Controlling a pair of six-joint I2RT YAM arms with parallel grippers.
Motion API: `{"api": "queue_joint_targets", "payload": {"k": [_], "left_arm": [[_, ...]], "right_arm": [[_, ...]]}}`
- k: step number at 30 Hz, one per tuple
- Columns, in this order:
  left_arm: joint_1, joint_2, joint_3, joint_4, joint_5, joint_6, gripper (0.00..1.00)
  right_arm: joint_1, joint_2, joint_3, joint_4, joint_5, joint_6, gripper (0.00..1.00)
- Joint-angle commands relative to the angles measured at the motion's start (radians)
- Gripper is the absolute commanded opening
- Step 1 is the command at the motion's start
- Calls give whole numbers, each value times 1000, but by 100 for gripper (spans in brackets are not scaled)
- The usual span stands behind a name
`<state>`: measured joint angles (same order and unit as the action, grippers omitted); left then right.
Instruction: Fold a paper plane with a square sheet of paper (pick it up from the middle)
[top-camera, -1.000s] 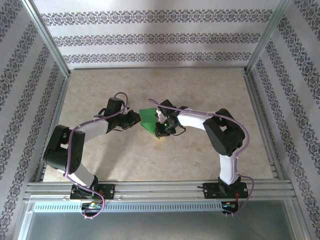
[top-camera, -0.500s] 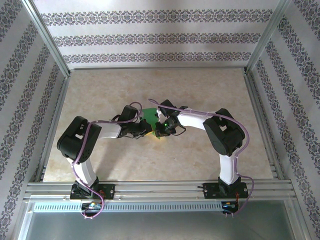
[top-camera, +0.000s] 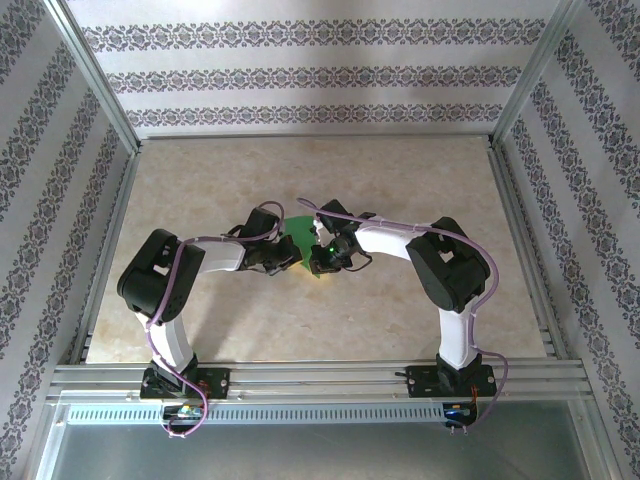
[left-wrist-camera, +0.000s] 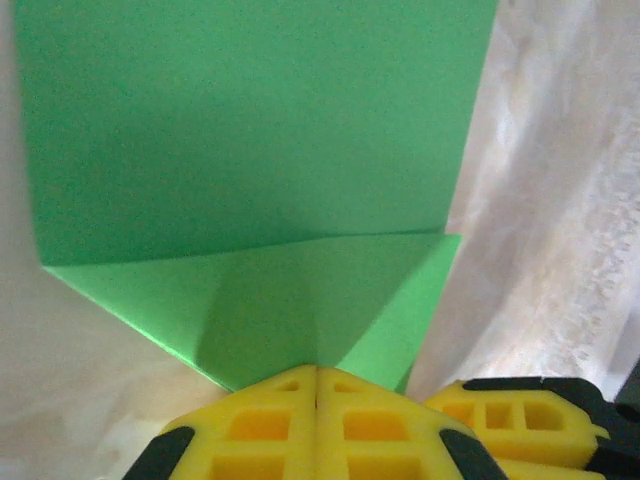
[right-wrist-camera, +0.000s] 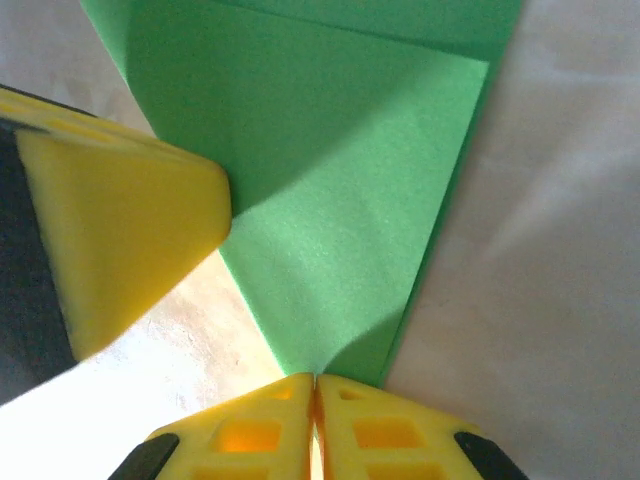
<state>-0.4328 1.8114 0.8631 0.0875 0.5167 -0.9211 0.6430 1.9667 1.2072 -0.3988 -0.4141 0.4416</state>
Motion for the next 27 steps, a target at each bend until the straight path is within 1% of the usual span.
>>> {"api": "queue_joint_targets", "payload": {"k": [1, 5, 14, 20, 24, 27], "left_arm": [[-1, 7, 40, -143, -97, 35, 5], [29, 14, 57, -206, -133, 48, 5], [95, 47, 106, -300, -149, 113, 5], [101, 76, 128, -341, -136, 126, 2], [100, 84, 112, -331, -108, 114, 1], [100, 86, 105, -322, -93, 108, 0]], "right_arm": [[-7, 38, -40, -73, 70, -20, 13], [-8, 36, -49, -80, 84, -24, 13], [-9, 19, -63, -71, 80, -28, 13], [-9, -14, -53, -36, 16, -30, 14], [-5, -67, -24, 28, -54, -17, 14], [1, -76, -1, 78, -79, 4, 13]]}}
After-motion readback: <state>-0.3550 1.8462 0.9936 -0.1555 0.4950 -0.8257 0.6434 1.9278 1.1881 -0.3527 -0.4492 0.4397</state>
